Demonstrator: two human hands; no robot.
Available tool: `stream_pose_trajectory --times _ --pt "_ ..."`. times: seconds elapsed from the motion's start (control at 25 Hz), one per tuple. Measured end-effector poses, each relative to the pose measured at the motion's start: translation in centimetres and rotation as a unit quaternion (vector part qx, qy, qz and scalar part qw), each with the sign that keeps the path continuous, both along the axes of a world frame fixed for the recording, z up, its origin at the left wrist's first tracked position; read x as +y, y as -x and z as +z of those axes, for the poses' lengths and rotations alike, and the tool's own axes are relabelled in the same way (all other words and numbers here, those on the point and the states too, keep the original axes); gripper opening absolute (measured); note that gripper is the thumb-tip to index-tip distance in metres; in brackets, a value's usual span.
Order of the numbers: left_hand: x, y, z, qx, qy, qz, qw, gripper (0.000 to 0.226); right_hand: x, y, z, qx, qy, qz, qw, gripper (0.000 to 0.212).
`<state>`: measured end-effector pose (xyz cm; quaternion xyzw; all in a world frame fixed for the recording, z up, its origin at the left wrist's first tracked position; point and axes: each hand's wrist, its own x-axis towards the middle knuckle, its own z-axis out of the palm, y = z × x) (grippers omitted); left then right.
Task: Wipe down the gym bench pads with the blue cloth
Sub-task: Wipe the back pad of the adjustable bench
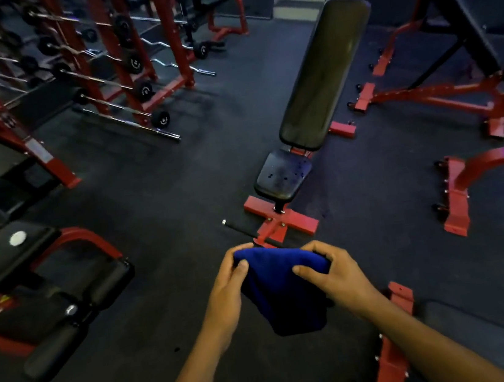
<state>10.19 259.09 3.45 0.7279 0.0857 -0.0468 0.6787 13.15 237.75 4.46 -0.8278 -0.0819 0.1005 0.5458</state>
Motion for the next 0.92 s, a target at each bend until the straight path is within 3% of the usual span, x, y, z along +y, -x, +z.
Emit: stream_pose_trajectory --times 0.28,0.44,0.6,0.8,0.92 --pt "7.5 -15.3 -1.2 0.047 0.035 0.005 0.998 0.029 8.6 -12.7 1.7 -0.002 -0.061 -0.064 0.996 0.015" --pt "6.0 -23.8 0.6 0.052 0.041 -0.033 0.997 0.034 9.0 -17.4 2.2 0.053 -0.092 -0.096 0.99 0.042" --pt "2.0 -31.6 1.6 0.012 -0.03 -0.156 0.987 0.021 6.9 -21.1 0.5 0.127 -0.2 -0.192 0.952 0.058" --pt "-3.8 -40.8 0.6 -0.011 -0.12 -0.257 0.959 0.005 1.7 -28.5 -1.4 0.163 -0.279 -0.325 0.889 0.038" --pt "-8.7 -48.1 -0.3 -0.059 -0.154 -0.257 0.952 0.026 -3.2 -35.3 -2.2 0.163 -0.303 -0.374 0.861 0.032"
